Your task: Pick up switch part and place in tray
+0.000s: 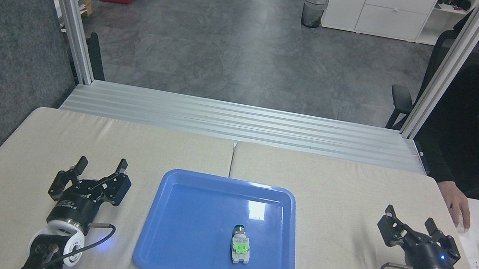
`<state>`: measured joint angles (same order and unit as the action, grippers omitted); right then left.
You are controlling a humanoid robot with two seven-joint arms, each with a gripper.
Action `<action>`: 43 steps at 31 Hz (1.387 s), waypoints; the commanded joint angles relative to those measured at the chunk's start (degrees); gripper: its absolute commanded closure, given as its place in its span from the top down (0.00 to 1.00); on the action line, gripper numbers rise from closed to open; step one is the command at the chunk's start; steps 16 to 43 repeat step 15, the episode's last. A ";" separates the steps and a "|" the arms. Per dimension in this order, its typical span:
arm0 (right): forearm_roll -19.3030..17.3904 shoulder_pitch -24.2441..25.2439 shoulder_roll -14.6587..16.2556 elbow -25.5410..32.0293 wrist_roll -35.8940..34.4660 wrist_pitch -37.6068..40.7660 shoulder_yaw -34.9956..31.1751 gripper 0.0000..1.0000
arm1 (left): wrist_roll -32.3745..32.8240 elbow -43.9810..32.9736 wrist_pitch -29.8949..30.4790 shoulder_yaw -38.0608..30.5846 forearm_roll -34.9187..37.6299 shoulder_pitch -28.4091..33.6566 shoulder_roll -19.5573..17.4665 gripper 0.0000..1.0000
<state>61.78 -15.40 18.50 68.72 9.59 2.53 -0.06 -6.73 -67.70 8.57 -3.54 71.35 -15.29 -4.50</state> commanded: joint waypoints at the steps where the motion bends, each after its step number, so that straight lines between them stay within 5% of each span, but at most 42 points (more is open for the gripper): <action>1: -0.16 0.28 1.54 -0.52 -0.01 0.20 -1.61 0.98 | -0.03 0.64 -0.04 -0.06 0.02 -0.09 0.02 1.00; 43: -0.16 0.28 1.45 -0.52 0.07 0.20 -1.35 0.98 | 0.05 0.81 -0.04 0.03 0.02 -0.09 0.11 1.00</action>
